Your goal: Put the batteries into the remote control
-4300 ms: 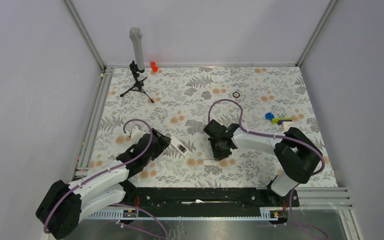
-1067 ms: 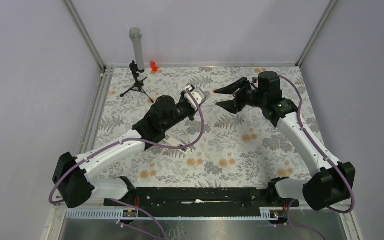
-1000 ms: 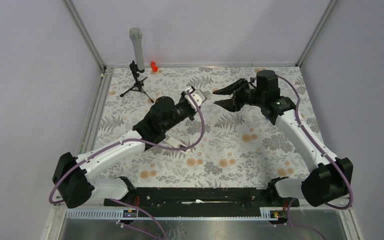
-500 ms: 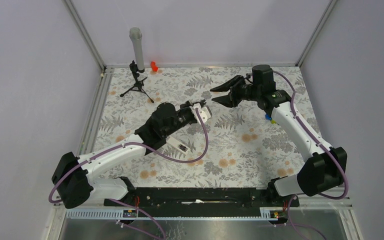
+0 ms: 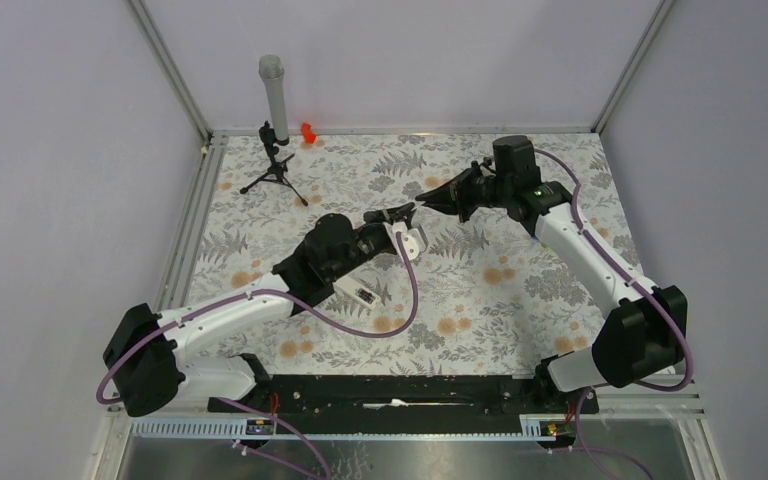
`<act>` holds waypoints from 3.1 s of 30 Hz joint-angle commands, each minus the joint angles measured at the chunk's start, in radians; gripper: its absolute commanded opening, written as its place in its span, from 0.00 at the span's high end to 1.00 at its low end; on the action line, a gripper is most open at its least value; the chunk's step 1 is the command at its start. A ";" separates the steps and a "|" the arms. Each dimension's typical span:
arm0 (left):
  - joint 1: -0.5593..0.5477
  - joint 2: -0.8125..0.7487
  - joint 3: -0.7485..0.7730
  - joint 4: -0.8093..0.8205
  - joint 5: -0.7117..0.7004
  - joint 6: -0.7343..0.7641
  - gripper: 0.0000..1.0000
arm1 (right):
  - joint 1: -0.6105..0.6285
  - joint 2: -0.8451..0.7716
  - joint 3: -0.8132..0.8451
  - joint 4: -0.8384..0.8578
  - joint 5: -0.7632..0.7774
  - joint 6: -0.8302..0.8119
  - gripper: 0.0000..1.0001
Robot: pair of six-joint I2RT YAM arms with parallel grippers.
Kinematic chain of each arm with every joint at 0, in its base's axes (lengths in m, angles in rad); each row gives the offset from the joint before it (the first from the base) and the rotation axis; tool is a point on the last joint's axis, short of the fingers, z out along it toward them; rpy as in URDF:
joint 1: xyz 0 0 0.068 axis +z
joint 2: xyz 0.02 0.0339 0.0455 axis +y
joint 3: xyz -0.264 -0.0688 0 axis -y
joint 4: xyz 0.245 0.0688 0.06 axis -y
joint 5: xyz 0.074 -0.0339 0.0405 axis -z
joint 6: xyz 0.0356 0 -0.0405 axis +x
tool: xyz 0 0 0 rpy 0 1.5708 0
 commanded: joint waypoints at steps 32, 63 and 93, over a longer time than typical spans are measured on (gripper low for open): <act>0.371 0.025 0.272 -0.164 0.552 -2.068 0.32 | 0.035 -0.113 -0.162 0.900 0.112 -0.127 1.00; 0.379 0.061 0.173 0.136 0.491 -2.176 1.00 | 0.063 -0.116 -0.238 0.935 0.068 -0.051 1.00; 0.448 0.040 0.381 -0.538 1.168 -1.478 1.00 | 0.018 -0.170 -0.135 0.623 -0.483 -0.608 0.37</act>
